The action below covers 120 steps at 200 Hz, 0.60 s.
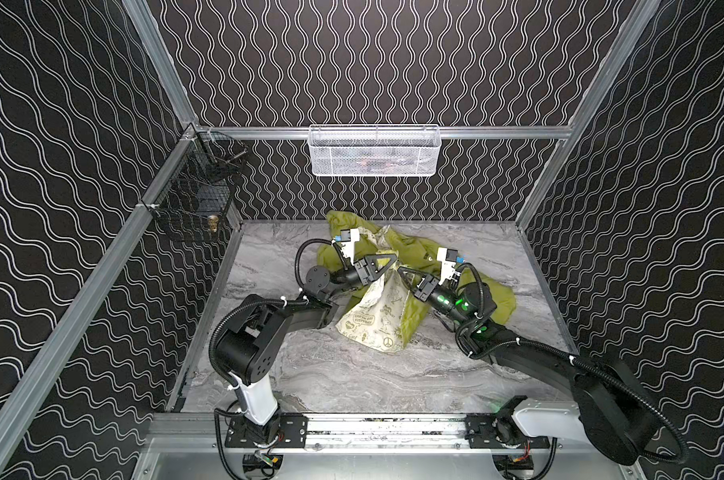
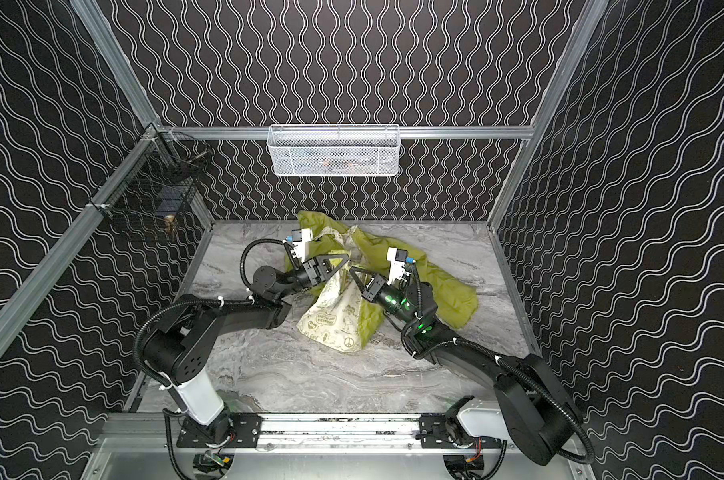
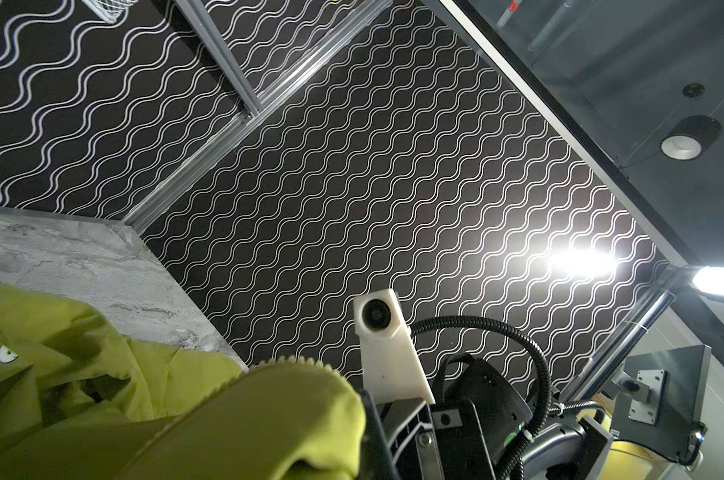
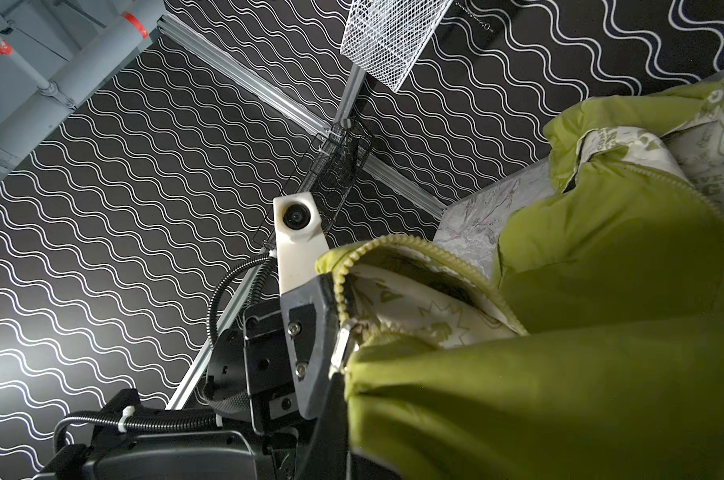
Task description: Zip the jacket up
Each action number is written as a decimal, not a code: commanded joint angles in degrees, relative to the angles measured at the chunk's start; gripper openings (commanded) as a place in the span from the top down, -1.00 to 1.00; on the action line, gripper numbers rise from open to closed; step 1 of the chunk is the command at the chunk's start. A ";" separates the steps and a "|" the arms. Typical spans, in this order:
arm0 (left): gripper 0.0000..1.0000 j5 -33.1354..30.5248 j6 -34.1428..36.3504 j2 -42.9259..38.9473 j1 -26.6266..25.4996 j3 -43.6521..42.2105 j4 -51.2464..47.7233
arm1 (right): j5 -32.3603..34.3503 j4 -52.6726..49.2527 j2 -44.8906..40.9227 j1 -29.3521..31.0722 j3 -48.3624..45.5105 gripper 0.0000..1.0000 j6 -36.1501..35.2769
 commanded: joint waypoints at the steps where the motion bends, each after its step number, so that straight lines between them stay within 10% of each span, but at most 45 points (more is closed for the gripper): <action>1: 1.00 -4.15 -1.98 0.26 0.20 -1.63 2.66 | -2.65 -3.61 0.71 0.00 1.45 1.00 2.45; 80: 1.00 -14.69 -4.77 3.79 0.22 -11.99 1.51 | -8.25 -5.42 8.49 -0.04 2.80 1.00 9.91; 120: 1.00 -16.37 -0.06 -1.35 -0.43 -13.40 -16.59 | -8.71 -7.27 10.82 0.07 2.98 1.00 10.38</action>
